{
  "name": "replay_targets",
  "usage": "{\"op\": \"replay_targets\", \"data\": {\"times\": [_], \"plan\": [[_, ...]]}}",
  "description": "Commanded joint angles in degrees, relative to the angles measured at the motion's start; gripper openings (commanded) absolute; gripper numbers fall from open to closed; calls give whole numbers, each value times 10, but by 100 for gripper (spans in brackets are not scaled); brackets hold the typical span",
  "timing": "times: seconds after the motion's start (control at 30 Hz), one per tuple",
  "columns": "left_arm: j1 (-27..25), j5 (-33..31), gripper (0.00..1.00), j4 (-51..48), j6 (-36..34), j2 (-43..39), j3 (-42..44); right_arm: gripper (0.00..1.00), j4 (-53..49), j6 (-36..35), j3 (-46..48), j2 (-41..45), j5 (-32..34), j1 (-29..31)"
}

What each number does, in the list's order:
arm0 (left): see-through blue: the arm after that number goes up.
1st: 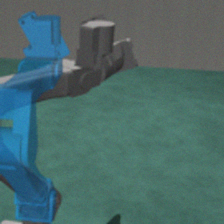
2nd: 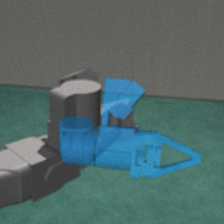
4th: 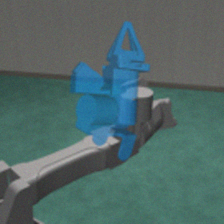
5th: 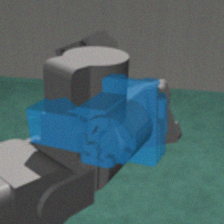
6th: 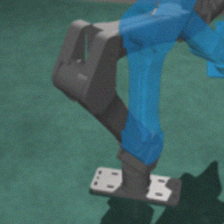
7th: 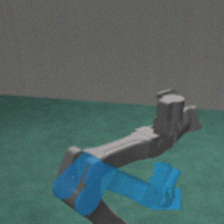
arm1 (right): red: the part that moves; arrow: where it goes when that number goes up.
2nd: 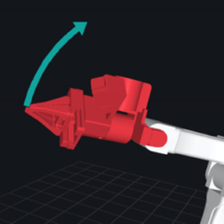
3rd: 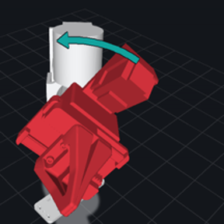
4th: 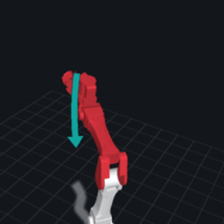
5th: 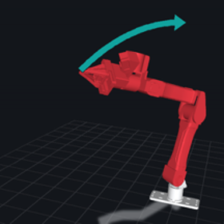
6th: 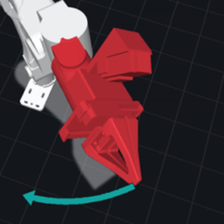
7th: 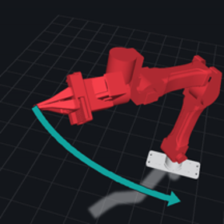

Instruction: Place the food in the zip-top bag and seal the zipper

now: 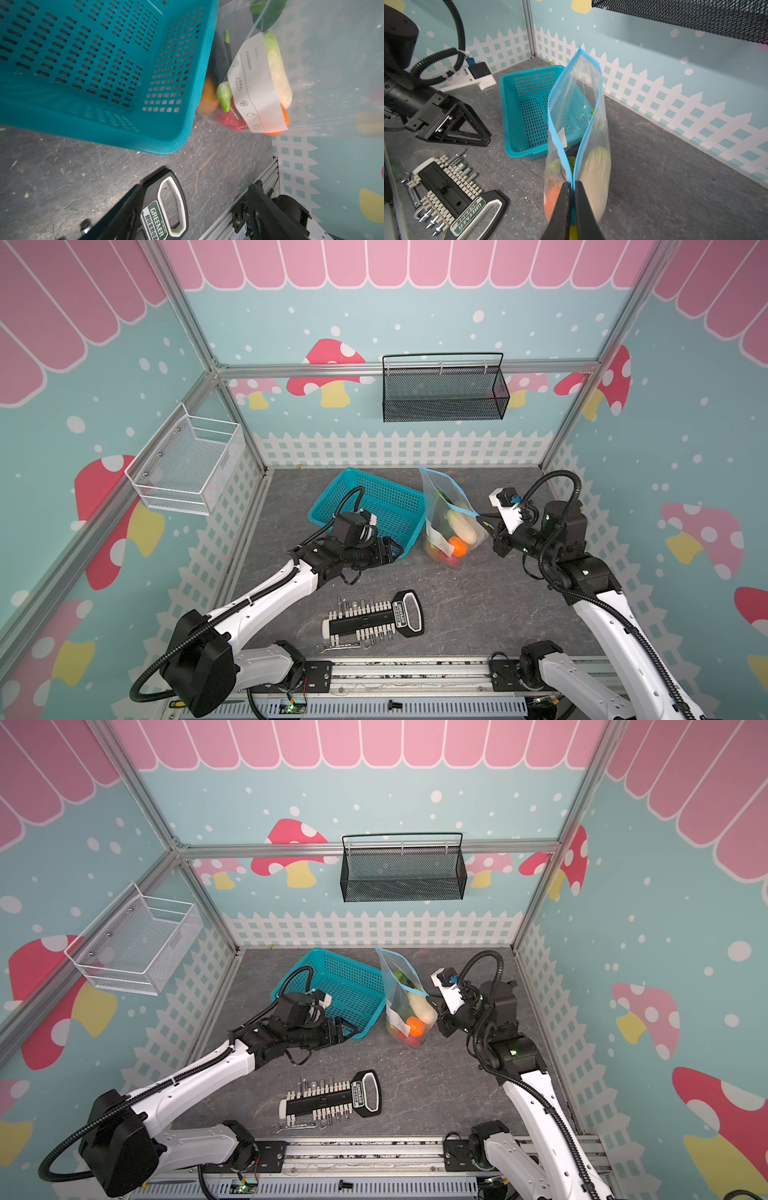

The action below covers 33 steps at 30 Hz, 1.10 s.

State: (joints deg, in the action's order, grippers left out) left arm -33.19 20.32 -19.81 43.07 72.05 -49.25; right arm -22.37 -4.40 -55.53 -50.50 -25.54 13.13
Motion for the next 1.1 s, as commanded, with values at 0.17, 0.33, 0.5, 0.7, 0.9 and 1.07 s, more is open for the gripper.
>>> {"op": "replay_targets", "data": {"times": [0.17, 0.33, 0.5, 0.7, 0.9, 1.07], "plan": [[36, 10, 87, 96, 15, 29, 40, 7, 32, 4, -6, -9, -22, 0], [59, 9, 88, 144, 1, 73, 30, 7, 37, 3, -6, -6, -18, 1], [78, 13, 87, 209, -5, 129, 3, 7, 44, 4, -2, -5, -20, 0], [81, 24, 87, 255, 5, 203, -40, 7, 49, 5, 1, 0, -15, 0], [88, 15, 86, 283, 11, 265, -86, 6, 52, 6, 4, 3, -16, 0], [89, 17, 85, 309, 24, 316, -138, 6, 50, 5, 7, 7, -14, 0]]}}
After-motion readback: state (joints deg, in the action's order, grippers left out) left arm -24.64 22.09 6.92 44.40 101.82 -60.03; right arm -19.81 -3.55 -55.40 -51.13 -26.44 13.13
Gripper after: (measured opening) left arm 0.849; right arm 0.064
